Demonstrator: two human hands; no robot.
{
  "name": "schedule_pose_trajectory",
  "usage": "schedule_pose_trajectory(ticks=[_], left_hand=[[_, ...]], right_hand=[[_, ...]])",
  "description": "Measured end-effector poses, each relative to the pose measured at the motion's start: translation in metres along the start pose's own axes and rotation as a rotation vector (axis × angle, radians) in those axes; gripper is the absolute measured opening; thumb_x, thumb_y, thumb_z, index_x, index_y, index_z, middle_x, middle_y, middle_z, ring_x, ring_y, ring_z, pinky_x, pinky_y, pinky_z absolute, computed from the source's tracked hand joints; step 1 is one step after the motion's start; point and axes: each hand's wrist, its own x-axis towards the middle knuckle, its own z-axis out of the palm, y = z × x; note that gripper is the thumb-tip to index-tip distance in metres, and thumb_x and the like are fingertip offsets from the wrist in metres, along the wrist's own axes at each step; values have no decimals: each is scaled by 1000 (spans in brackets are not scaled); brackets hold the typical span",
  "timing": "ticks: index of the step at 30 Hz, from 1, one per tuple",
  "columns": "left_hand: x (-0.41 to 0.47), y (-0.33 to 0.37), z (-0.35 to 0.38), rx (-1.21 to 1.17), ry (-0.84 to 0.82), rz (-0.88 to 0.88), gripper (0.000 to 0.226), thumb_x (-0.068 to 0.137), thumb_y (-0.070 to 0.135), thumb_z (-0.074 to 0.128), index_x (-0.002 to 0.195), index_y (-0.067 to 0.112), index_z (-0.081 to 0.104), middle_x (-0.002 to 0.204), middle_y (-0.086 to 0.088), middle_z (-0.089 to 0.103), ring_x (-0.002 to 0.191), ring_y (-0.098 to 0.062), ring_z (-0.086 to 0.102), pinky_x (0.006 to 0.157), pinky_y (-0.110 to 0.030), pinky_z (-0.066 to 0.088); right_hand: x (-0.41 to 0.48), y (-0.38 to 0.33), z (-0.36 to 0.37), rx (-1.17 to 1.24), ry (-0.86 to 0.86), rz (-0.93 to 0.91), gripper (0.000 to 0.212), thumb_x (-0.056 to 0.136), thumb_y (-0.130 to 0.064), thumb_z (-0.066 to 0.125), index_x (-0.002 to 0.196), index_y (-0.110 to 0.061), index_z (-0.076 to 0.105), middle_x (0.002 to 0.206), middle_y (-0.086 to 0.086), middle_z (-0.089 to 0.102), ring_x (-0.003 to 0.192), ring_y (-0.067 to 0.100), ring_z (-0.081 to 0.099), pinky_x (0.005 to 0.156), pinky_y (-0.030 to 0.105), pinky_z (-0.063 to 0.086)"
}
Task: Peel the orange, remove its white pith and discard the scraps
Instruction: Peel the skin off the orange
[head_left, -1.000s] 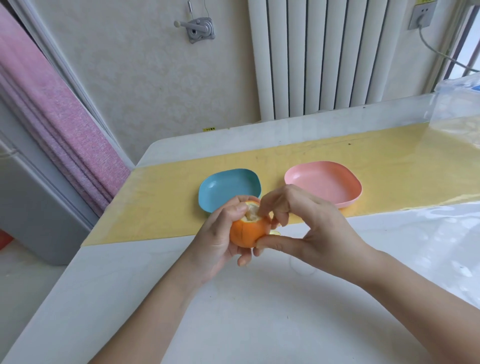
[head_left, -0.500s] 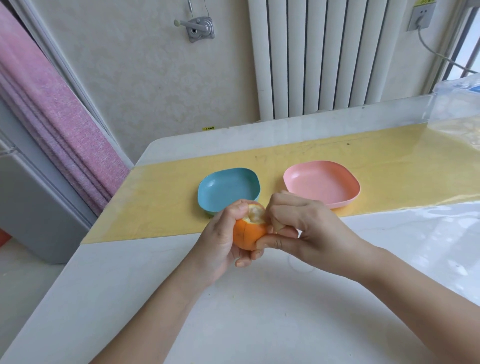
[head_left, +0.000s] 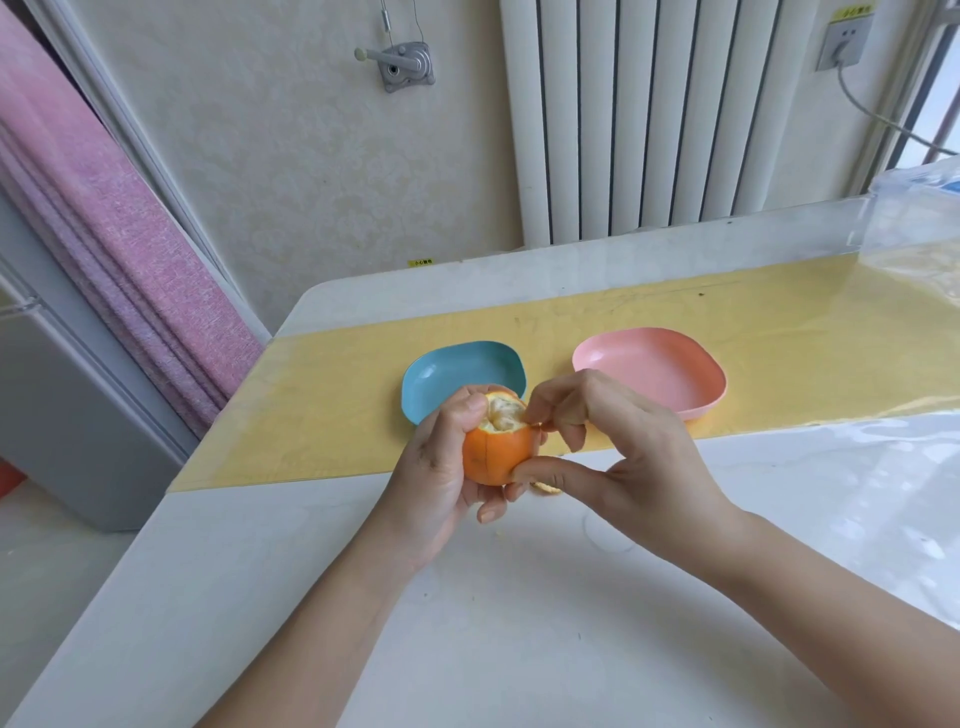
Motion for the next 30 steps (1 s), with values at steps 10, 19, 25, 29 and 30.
schedule_pose_trajectory(ticks=[10,19,25,29,30], left_hand=[[2,-9,0,93,11,-18,46,70,45,50,99,8,50,71,-12,61,45,-21,46,39,-19,31],[2,-11,2,106,37,-37,31,75,39,49,93,14,54,62,-16,53,45,-23,45,39,-19,31],[2,-12,3,80,44,-29,34,69,45,51,90,18,55,62,-17,52,46,-22,46,39,-20,31],[3,-8,5,16,99,9,36,77,40,48,97,10,52,70,-11,59,47,-20,47,39,-20,30],[3,-7,6,-2,120,21,36,80,38,44,97,8,51,67,-9,60,47,-19,47,39,-20,30]], right_hand=[[5,5,-6,32,-203,34,41,81,-31,70,75,-30,30,76,6,52,72,25,48,60,35,42],[3,6,-8,40,-236,19,39,84,-32,67,71,-27,30,75,9,50,68,27,47,56,34,41],[1,9,-6,28,-204,33,39,86,-27,67,70,-26,31,77,7,51,70,24,48,57,35,43],[-1,7,-2,13,-93,7,24,88,-20,67,80,-22,44,94,1,55,84,18,54,73,24,46],[-2,6,0,-11,-58,-12,21,88,-20,66,82,-19,46,98,0,57,89,16,55,77,22,45]])
